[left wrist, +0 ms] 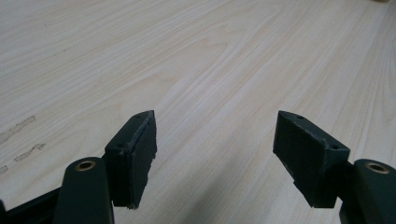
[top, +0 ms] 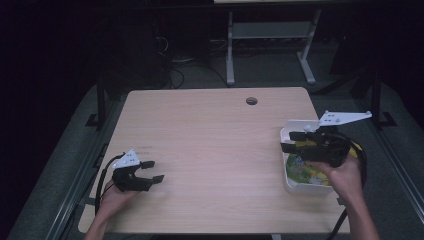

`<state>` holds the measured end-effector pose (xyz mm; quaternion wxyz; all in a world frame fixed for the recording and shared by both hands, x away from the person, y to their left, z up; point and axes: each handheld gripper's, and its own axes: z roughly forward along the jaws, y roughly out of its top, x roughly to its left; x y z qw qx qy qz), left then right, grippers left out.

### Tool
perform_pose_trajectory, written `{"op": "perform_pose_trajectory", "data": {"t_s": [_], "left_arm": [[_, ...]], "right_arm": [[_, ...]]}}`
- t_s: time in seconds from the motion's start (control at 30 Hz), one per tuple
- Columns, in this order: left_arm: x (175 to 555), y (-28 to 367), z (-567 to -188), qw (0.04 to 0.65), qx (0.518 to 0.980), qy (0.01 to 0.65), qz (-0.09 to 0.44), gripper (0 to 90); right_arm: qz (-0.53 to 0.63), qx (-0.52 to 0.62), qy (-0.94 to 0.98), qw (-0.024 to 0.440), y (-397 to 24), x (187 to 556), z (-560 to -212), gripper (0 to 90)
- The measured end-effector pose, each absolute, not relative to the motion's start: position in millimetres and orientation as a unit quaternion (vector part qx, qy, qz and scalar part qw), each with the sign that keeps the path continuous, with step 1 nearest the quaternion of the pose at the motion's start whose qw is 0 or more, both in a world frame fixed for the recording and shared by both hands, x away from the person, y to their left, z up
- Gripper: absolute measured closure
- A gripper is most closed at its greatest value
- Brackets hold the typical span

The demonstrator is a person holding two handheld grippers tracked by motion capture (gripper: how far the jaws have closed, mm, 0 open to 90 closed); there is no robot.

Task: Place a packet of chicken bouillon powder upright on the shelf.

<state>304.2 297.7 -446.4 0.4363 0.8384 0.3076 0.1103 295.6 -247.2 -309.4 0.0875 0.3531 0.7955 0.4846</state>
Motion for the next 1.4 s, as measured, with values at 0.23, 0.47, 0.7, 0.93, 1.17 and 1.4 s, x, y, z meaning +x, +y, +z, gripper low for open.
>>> {"op": "perform_pose_trajectory", "data": {"t_s": [0.23,0.47,0.7,0.93,1.17,1.4], "left_arm": [[304,297,-447,0.435,0.840,0.306,0.109,29.7],[304,297,-447,0.435,0.840,0.306,0.107,29.7],[304,297,-447,0.436,0.840,0.305,0.107,29.7],[304,296,-447,0.435,0.841,0.303,0.106,29.7],[304,296,-448,0.436,0.841,0.302,0.104,29.8],[304,296,-447,0.435,0.842,0.300,0.104,29.8]], "right_arm": [[0.479,0.346,0.803,0.077,-232,297,-319,40.6],[0.475,0.341,0.808,0.068,-217,297,-330,39.8],[0.472,0.335,0.813,0.057,-205,297,-341,38.8],[0.464,0.331,0.820,0.047,-192,296,-353,37.4],[0.458,0.328,0.825,0.036,-181,297,-366,36.2],[0.456,0.323,0.828,0.025,-171,295,-379,35.7]]}}
